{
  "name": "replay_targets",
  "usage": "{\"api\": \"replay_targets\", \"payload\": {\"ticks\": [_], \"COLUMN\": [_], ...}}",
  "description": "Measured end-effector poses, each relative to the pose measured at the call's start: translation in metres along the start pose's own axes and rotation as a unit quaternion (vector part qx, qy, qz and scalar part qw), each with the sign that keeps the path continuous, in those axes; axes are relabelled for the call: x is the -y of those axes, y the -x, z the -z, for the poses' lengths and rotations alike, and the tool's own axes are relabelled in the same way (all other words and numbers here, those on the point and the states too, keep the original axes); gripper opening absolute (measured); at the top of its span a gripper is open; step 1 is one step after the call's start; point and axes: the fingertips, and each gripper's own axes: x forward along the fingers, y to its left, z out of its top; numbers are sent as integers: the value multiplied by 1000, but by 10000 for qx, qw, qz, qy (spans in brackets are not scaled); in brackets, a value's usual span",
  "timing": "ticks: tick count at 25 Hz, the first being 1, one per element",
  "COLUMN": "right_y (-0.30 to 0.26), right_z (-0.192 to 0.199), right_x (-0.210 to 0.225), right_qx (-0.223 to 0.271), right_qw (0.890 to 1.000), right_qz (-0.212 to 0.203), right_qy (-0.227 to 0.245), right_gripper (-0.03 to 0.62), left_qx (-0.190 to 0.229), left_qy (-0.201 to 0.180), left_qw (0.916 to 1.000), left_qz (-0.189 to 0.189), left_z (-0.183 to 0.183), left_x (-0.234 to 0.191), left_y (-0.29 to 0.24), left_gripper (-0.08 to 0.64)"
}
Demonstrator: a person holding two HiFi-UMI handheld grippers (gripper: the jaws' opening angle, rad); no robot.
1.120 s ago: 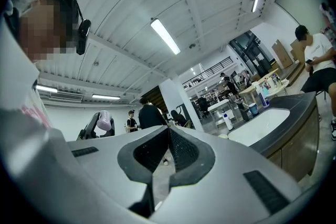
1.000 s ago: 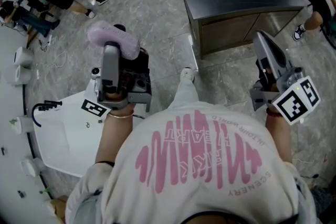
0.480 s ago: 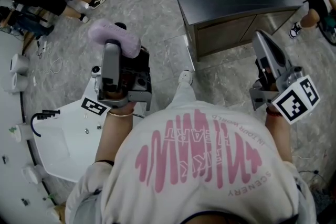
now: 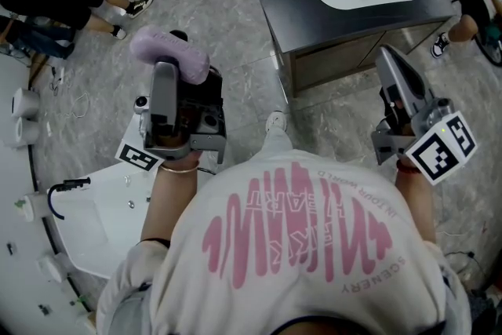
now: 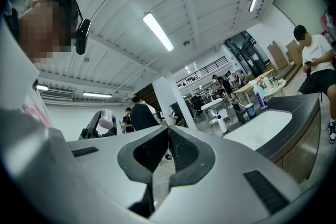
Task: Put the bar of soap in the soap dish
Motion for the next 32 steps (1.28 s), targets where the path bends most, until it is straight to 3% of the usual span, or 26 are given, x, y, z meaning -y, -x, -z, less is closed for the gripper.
{"api": "replay_targets", "payload": {"ticks": [5,10,19,32], "right_y": [-31,-63,-116,-186], "right_z": [-13,-9,-27,-36], "right_x": [7,23,24,48], "right_qx": [19,-50,185,123], "right_qw": [9998,9999,9990,9969], "right_qz": [119,125,276,699], "right_qy": [129,-88,305,349], "right_gripper": [17,17,17,17], "left_qx": [-41,-57,-65,-238], "left_qy": [66,122,92,405], "left_qw": [10000,9999,9996,9982], "left_qz": [-26,-33,251,360], "left_z": [-11,-30,-63,-96], "left_x": [-28,-62,-106,-195], "left_y": [-11,-22,-34,-63], "left_gripper": [213,213,213,213]}}
